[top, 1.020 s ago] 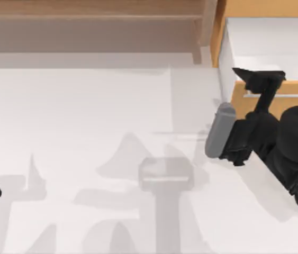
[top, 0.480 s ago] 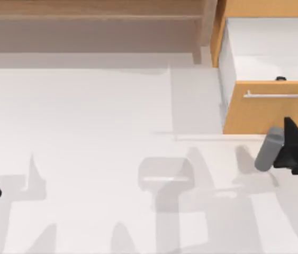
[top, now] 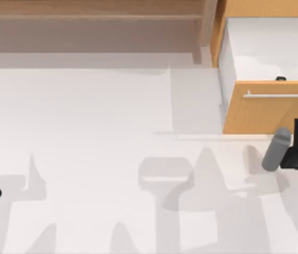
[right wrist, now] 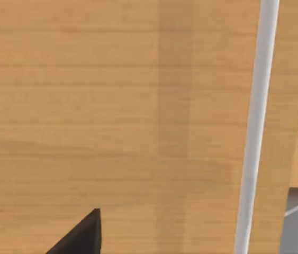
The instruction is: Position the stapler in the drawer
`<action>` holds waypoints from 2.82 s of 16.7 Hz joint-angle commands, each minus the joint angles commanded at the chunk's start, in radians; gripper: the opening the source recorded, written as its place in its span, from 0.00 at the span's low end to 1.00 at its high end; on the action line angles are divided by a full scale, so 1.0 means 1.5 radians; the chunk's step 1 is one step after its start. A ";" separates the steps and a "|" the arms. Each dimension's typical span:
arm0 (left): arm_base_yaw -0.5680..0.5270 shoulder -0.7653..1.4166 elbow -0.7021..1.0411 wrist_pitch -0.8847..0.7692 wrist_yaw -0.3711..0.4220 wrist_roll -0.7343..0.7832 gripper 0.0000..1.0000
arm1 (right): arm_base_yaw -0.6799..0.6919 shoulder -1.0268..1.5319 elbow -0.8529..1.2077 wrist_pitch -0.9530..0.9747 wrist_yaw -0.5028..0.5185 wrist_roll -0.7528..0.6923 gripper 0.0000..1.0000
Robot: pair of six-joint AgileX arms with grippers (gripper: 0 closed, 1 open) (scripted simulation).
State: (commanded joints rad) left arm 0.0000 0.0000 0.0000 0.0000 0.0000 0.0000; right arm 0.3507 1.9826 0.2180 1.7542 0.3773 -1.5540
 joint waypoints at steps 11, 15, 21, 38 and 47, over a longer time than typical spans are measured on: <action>0.000 0.000 0.000 0.000 0.000 0.000 1.00 | -0.028 0.008 0.061 -0.049 -0.024 -0.001 0.92; 0.000 0.000 0.000 0.000 0.000 0.000 1.00 | -0.028 0.008 0.061 -0.049 -0.024 -0.001 0.62; 0.000 0.000 0.000 0.000 0.000 0.000 1.00 | -0.028 0.008 0.061 -0.049 -0.024 -0.001 0.17; 0.000 0.000 0.000 0.000 0.000 0.000 1.00 | -0.053 0.039 0.159 -0.117 -0.052 0.000 0.00; 0.000 0.000 0.000 0.000 0.000 0.000 1.00 | -0.075 0.065 0.233 -0.173 -0.068 0.001 0.00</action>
State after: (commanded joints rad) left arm 0.0000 0.0000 0.0000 0.0000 0.0000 0.0000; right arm 0.2385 2.0808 0.5676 1.4941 0.2752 -1.5520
